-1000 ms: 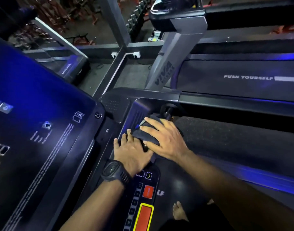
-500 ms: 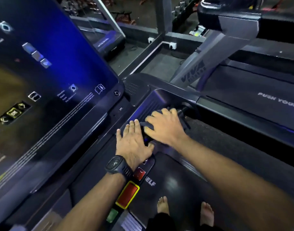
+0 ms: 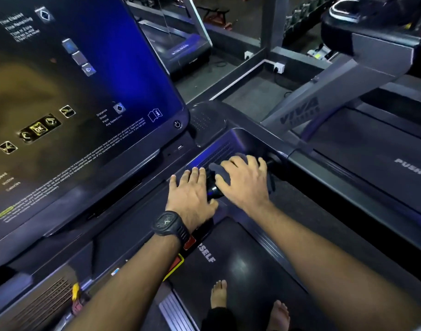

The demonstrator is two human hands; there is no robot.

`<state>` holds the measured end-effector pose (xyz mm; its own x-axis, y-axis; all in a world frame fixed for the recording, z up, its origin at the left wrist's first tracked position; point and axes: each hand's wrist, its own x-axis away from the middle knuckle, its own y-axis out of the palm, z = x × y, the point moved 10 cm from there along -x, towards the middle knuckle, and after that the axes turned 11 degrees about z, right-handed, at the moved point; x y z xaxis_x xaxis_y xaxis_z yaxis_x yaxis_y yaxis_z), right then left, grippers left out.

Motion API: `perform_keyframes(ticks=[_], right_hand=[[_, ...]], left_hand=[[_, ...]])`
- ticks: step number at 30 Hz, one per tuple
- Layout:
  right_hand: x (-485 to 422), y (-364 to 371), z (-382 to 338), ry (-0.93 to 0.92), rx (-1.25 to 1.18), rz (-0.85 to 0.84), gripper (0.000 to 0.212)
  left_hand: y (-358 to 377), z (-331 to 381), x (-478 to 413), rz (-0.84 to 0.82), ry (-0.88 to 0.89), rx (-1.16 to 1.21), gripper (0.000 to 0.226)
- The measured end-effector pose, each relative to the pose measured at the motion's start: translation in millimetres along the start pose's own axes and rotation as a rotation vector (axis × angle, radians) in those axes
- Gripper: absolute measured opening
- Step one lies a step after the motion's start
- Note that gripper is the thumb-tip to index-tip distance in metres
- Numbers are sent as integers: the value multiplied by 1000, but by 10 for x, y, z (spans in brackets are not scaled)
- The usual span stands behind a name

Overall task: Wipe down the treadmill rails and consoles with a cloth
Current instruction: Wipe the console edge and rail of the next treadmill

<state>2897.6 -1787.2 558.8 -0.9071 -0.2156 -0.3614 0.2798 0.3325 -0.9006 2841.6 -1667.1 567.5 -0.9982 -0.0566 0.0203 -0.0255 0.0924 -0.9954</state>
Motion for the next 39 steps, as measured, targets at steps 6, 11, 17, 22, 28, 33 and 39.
perform_keyframes(ticks=[6, 11, 17, 22, 28, 33, 39], right_hand=[[-407, 221, 173, 20, -22, -365, 49], [-102, -3, 332, 58, 16, 19, 46], [-500, 223, 383, 9, -1, -348, 41], [-206, 26, 279, 136, 81, -25, 54], [9, -15, -51, 147, 28, 133, 44], [154, -216, -369, 244, -293, 326, 29], [253, -475, -88, 457, -735, 430, 46]], left_hand=[[16, 72, -54, -28, 33, -25, 92], [16, 68, -76, -23, 23, 9, 93], [43, 27, -68, -35, 10, 69, 91], [35, -83, -14, -38, -43, 118, 93], [42, -92, -15, -84, -24, 185, 101], [-175, -114, 31, 11, -2, 550, 95], [-332, -50, -92, 11, 33, 961, 89]])
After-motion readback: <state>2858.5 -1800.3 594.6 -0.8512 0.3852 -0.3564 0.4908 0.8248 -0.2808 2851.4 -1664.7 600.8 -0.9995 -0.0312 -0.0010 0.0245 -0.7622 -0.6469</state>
